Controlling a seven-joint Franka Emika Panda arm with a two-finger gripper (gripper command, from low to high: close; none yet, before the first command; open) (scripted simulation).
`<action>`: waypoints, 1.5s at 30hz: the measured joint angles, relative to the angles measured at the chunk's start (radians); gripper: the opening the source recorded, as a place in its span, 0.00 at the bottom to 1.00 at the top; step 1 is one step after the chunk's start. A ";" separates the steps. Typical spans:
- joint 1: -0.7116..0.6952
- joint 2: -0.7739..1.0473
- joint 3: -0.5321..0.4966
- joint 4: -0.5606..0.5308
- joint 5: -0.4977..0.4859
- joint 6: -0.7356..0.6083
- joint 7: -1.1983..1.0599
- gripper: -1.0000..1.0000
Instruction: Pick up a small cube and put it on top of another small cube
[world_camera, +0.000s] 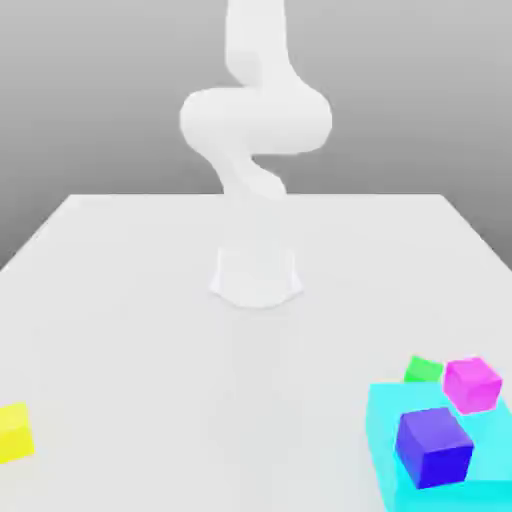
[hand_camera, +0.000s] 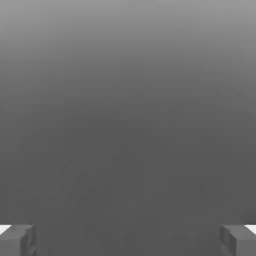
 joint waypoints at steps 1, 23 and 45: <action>-0.002 0.028 0.024 -0.009 0.004 0.009 0.031 0.50; -0.007 0.683 0.562 -0.362 -0.097 0.418 0.998 0.50; 0.303 1.034 0.243 -0.407 -0.476 0.674 1.493 0.00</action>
